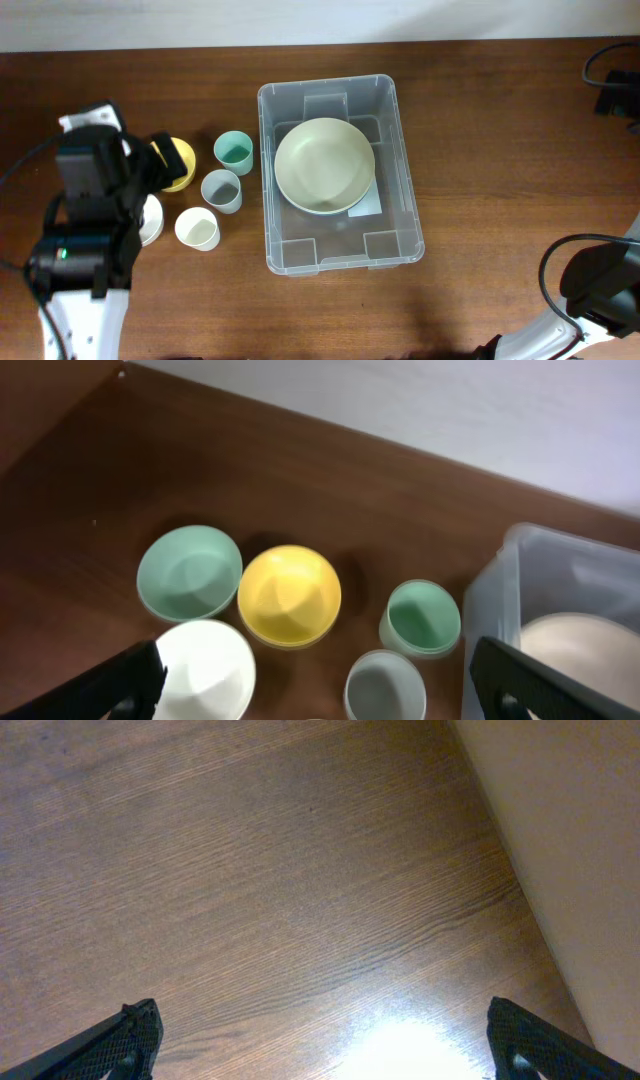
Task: Pack container
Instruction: 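Reach the left gripper to the mint bowl and grasp its rim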
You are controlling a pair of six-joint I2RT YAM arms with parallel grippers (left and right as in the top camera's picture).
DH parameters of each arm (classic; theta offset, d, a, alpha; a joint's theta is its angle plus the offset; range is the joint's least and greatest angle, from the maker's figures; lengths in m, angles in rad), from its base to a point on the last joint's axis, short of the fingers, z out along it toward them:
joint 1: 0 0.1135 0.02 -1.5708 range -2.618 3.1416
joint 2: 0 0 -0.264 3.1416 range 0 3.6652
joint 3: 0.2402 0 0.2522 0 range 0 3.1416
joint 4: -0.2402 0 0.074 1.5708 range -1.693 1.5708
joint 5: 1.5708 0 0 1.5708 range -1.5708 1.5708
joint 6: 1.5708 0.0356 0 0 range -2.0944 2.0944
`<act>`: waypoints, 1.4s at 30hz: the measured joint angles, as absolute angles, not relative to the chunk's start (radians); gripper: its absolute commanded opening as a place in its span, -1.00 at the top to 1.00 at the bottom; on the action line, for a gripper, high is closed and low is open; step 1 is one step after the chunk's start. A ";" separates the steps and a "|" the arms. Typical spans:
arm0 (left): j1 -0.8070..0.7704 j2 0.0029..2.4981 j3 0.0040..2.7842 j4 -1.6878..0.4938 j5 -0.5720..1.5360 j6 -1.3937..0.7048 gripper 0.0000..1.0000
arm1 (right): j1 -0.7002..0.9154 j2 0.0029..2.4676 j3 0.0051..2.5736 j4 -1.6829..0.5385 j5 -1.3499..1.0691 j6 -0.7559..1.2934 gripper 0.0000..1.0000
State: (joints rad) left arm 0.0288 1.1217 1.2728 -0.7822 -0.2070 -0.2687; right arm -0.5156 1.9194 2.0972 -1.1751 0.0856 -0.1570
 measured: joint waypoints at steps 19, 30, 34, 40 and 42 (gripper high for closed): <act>0.591 1.608 1.281 -0.660 0.057 -0.496 -0.99 | -0.516 1.919 2.097 -1.175 0.086 -0.157 -0.98; 0.590 1.886 1.285 -0.588 0.080 -0.464 -0.69 | -0.516 1.919 2.097 -1.175 0.086 -0.157 -0.98; 0.590 1.898 1.285 -0.522 0.080 -0.458 -0.29 | -0.516 1.919 2.097 -1.175 0.086 -0.157 -0.98; 0.590 1.900 1.285 -0.483 0.080 -0.437 -0.23 | -0.516 1.919 2.097 -1.175 0.086 -0.157 -0.97; 0.590 1.905 1.285 -0.483 0.079 -0.437 -0.22 | -0.516 1.919 2.097 -1.175 0.086 -0.157 -0.97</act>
State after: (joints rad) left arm 0.5903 1.9049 1.2854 -0.4828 0.0792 -0.4370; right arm -0.5156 1.9194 2.0972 -1.1751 0.0856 -0.1566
